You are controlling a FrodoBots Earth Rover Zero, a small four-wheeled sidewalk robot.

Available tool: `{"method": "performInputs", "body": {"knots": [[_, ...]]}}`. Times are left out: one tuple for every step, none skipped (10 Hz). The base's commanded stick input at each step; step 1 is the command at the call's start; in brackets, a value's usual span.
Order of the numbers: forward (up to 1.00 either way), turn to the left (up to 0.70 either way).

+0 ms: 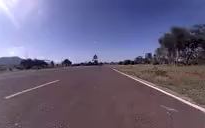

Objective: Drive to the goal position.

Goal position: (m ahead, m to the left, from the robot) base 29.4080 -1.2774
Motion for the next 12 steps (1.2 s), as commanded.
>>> {"method": "performInputs", "body": {"knots": [[0.7,0.0],[0.7,0.0],[0.7,0.0],[0.7,0.0],[0.7,0.0],[0.7,0.0],[0.7,0.0],[0.7,0.0],[0.7,0.0],[0.7,0.0],[0.7,0.0],[0.7,0.0]]}}
